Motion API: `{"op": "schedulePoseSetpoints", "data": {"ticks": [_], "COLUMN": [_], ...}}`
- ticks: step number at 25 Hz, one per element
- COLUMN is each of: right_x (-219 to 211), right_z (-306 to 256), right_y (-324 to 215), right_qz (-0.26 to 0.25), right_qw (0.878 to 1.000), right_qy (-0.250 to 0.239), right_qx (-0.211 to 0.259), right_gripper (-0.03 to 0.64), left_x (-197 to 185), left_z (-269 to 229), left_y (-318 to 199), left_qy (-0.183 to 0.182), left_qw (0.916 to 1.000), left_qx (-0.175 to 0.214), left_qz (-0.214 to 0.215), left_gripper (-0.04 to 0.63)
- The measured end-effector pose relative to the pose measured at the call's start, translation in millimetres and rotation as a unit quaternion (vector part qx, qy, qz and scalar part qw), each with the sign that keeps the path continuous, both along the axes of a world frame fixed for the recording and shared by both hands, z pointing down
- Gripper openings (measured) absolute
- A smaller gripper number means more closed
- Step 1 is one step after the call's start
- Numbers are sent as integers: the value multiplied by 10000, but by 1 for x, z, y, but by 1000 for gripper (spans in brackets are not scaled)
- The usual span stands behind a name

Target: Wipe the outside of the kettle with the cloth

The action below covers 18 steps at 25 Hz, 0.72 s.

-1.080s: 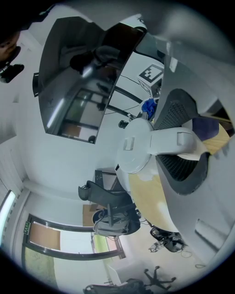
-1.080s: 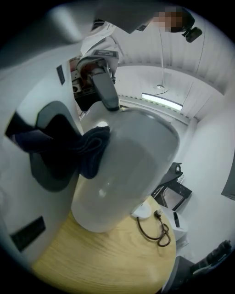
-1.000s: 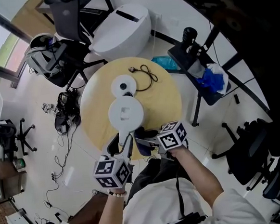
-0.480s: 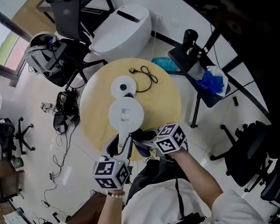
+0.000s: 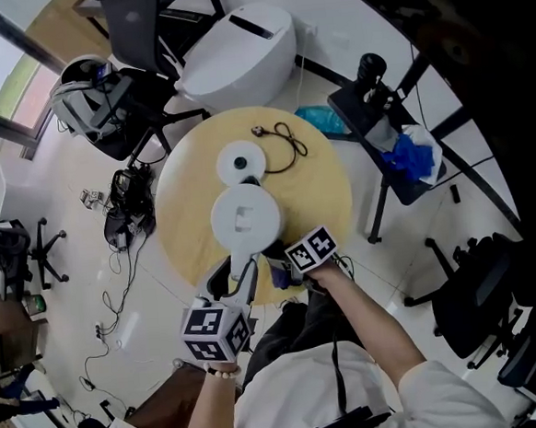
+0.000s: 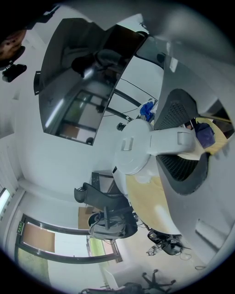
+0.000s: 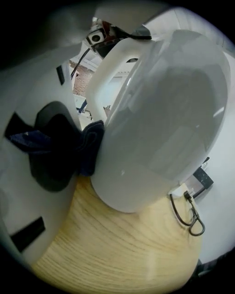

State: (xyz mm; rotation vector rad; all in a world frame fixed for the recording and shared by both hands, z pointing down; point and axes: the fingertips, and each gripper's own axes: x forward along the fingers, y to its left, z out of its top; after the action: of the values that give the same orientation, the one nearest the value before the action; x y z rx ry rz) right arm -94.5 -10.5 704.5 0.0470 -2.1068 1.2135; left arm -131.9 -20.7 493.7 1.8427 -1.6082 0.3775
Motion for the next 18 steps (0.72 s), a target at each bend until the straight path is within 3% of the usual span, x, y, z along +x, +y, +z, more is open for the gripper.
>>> {"op": "schedulePoseSetpoints", "data": {"ticks": [5,8,11,15,18], "right_x": [4,18,34,65,96], "right_z": [1,-20,-63,-135,-187], "right_y": [-7,-17,-26,-26,-29], "right_qz": [-254,-250,86,655,1364], "right_qw": [9984,9942,9912,9837,9717], "right_qy": [288,446,135,-337,-753], "right_qx": [423,946,1317,1641,1777], "right_gripper": [67,67,67,67,67], "left_x": [-1,0,-1,-8,-15], "left_z": [5,5,5,-26,-58], "left_y": [-10,-18,-22,-16,5], "left_qy": [-37,-89,-90,372,728], "left_qw": [10000,9999,9997,9920,9789], "left_qx": [1,20,166,1126,1805], "left_qz": [-18,-43,-133,-422,-618], "left_gripper": [181,181,183,284,285]}}
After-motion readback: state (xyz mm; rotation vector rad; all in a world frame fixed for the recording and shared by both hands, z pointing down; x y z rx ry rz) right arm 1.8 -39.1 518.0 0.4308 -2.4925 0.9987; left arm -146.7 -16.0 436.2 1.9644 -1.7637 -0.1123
